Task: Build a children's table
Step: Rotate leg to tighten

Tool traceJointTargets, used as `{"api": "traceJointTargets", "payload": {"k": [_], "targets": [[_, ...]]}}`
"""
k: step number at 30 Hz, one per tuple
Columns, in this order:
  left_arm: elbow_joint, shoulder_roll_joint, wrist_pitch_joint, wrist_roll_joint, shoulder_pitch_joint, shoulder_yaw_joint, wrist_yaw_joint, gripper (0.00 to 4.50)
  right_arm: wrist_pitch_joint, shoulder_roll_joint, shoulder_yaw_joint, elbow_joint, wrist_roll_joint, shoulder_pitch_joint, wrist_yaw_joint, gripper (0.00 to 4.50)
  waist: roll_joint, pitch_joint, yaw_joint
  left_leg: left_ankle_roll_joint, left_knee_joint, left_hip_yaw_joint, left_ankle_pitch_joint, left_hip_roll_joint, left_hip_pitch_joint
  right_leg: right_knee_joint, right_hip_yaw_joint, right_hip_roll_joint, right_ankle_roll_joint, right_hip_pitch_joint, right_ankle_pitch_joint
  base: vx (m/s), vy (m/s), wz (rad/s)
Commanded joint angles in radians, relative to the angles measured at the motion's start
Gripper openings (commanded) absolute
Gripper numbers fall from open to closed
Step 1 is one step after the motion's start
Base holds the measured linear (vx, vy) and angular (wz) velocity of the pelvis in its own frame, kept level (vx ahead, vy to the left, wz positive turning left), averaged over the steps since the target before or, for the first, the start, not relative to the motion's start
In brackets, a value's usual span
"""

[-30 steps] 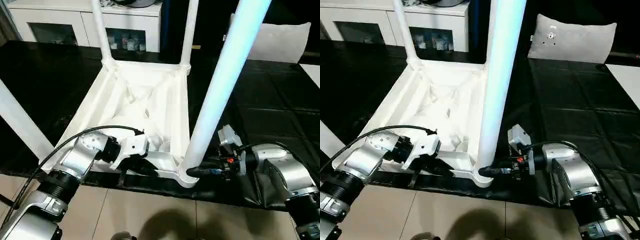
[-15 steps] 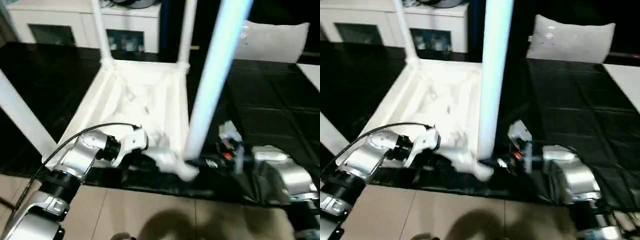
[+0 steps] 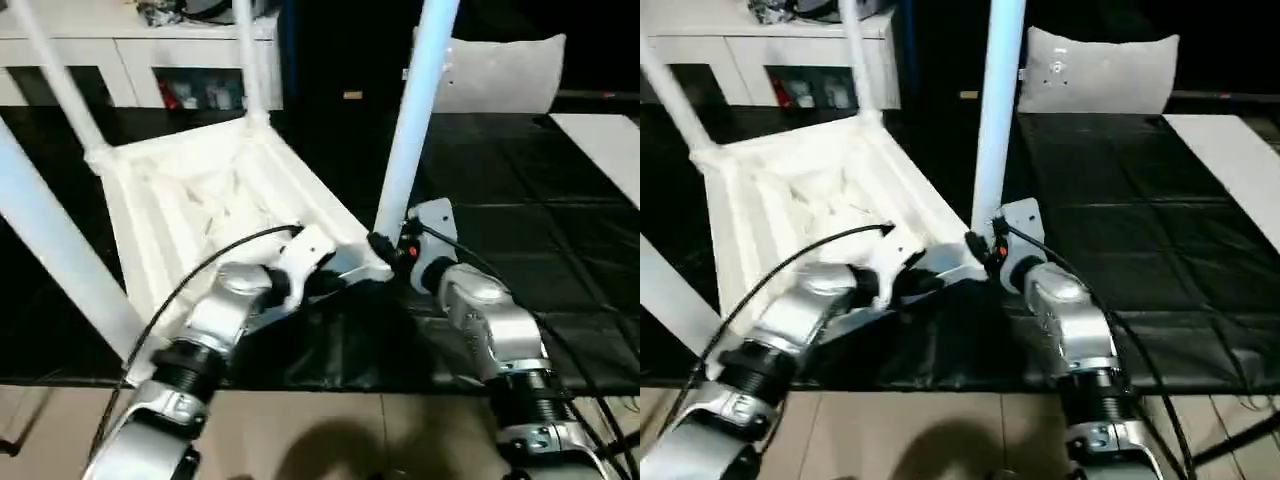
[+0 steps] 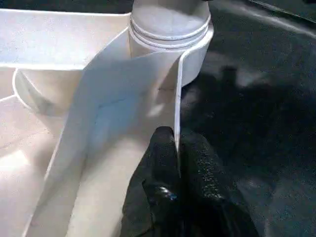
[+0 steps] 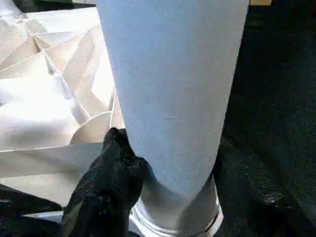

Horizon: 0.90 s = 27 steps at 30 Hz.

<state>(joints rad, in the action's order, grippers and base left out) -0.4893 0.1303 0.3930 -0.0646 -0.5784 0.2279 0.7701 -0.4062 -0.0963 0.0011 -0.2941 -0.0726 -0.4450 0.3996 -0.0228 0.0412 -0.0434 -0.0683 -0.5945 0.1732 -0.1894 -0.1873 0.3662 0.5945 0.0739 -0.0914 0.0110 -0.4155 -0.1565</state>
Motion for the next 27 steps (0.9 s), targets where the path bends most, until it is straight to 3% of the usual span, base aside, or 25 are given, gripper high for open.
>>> {"api": "traceJointTargets", "payload": {"k": [1, 3, 6, 7, 9, 15, 16, 20, 22, 27], "targets": [[0.038, -0.049, -0.029, 0.048, -0.036, -0.012, -0.022, 0.0, 0.001, 0.054, 0.081, -0.009, -0.039, 0.021, 0.071, 2.63, 0.007, -0.065, -0.01, 0.056, 0.067, -0.007, -0.16, -0.024, 0.002, -0.072, -0.038, -0.047, 0.177, 0.06, -0.241, 0.0, 0.0, 0.0], [0.052, -0.023, -0.037, 0.045, -0.028, -0.007, 0.006, 0.0, 0.033, 0.032, 0.07, 0.007, -0.053, 0.032, 0.107, 2.99, 0.006, -0.065, -0.012, 0.06, 0.068, -0.006, -0.154, -0.024, 0.002, -0.072, -0.037, -0.046, 0.181, 0.061, -0.231, 0.0, 0.0, 0.0], [0.064, -0.003, -0.055, 0.047, -0.019, -0.005, 0.032, 0.0, 0.057, 0.014, 0.066, 0.014, -0.06, 0.041, 0.14, 3.13, 0.004, -0.063, -0.015, 0.065, 0.069, -0.007, -0.167, -0.025, 0.003, -0.072, -0.037, -0.047, 0.183, 0.063, -0.243, 0.0, 0.0, 0.0], [0.078, 0.022, -0.064, 0.05, -0.01, 0.001, 0.069, 0.0, 0.073, -0.011, 0.062, 0.025, -0.073, 0.05, 0.184, 3.43, 0.006, -0.063, -0.016, 0.065, 0.07, -0.007, -0.174, -0.026, 0.003, -0.074, -0.036, -0.048, 0.181, 0.063, -0.253, 0.0, 0.0, 0.0], [0.082, 0.053, -0.09, 0.053, 0.0, 0.009, 0.112, 0.0, 0.092, -0.045, 0.058, 0.033, -0.09, 0.058, 0.246, 3.52, 0.0, -0.06, -0.018, 0.064, 0.072, -0.008, -0.197, -0.027, 0.001, -0.077, -0.036, -0.048, 0.176, 0.062, -0.282, 0.0, 0.0, 0.0], [0.092, 0.148, -0.177, 0.065, 0.021, 0.028, 0.259, 0.0, 0.15, -0.165, 0.064, 0.033, -0.103, 0.07, 0.412, 4.0, 0.003, -0.059, -0.019, 0.062, 0.073, -0.008, -0.216, -0.031, 0.0, -0.076, -0.038, -0.048, 0.178, 0.059, -0.297, 0.0, 0.0, 0.0], [0.107, 0.185, -0.208, 0.083, 0.032, 0.037, 0.336, 0.0, 0.168, -0.21, 0.066, 0.024, -0.11, 0.066, 0.491, 4.12, 0.003, -0.061, -0.021, 0.062, 0.072, -0.007, -0.21, -0.032, -0.002, -0.074, -0.039, -0.05, 0.187, 0.059, -0.28, 0.0, 0.0, 0.0], [0.114, 0.233, -0.255, 0.097, 0.043, 0.055, 0.43, 0.0, 0.206, -0.28, 0.083, 0.035, -0.135, 0.072, 0.634, 4.12, 0.003, -0.063, -0.033, 0.076, 0.069, -0.005, -0.19, -0.036, -0.005, -0.063, -0.039, -0.048, 0.218, 0.057, -0.213, 0.0, 0.0, 0.0], [0.097, 0.262, -0.285, 0.098, 0.04, 0.072, 0.484, 0.0, 0.247, -0.318, 0.103, 0.026, -0.14, 0.072, 0.709, 4.12, 0.004, -0.062, -0.047, 0.076, 0.069, -0.003, -0.201, -0.037, -0.008, -0.064, -0.038, -0.049, 0.217, 0.056, -0.23, 0.0, 0.0, 0.0], [0.101, 0.29, -0.302, 0.119, 0.044, 0.088, 0.579, 0.0, 0.26, -0.343, 0.113, 0.015, -0.172, 0.07, 0.811, 4.12, 0.005, -0.06, -0.063, 0.066, 0.071, -0.002, -0.214, -0.04, -0.009, -0.064, -0.04, -0.052, 0.212, 0.056, -0.265, 0.0, 0.0, 0.0]]}}
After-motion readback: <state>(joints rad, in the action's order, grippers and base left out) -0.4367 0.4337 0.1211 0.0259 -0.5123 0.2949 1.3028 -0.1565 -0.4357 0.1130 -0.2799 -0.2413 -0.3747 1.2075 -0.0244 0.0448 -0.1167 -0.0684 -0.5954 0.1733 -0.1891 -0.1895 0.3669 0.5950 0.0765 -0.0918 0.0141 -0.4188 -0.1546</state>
